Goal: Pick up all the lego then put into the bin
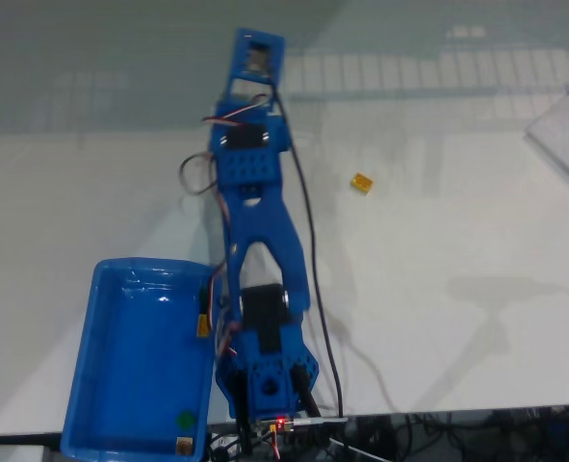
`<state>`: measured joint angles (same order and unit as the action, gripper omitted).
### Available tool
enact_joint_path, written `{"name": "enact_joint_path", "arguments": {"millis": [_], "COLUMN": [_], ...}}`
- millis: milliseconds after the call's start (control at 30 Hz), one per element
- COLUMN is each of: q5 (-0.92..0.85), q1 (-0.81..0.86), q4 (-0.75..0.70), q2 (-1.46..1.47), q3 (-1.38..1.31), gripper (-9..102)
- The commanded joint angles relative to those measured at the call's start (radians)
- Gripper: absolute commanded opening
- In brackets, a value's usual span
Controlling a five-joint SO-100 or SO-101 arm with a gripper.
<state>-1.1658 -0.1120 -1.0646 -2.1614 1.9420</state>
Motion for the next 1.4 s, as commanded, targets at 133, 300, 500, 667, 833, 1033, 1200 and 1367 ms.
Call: {"name": "enact_joint_path", "arguments": {"millis": [133, 300, 500, 667, 833, 1033, 1200, 1367], "q5": [0.081, 0.129, 0.183, 0.184, 0.181, 0.192, 0.187, 0.193], "q1": [-0.402, -0.721, -1.022, -1.184, -1.275, -1.336, -1.339, -1.338], "q4": [-0.313, -0.503, -0.627, -0.704, -0.71, -0.719, -0.732, -0.736], "q2": [-0.324, -0.454, -0.534, -0.574, -0.578, -0.569, -0.568, -0.575], "q3": [-0.023, -0.018, 0.003, 0.067, 0.163, 0.196, 0.196, 0.196], "gripper": [0, 0, 0, 0, 0, 0, 13, 26]}}
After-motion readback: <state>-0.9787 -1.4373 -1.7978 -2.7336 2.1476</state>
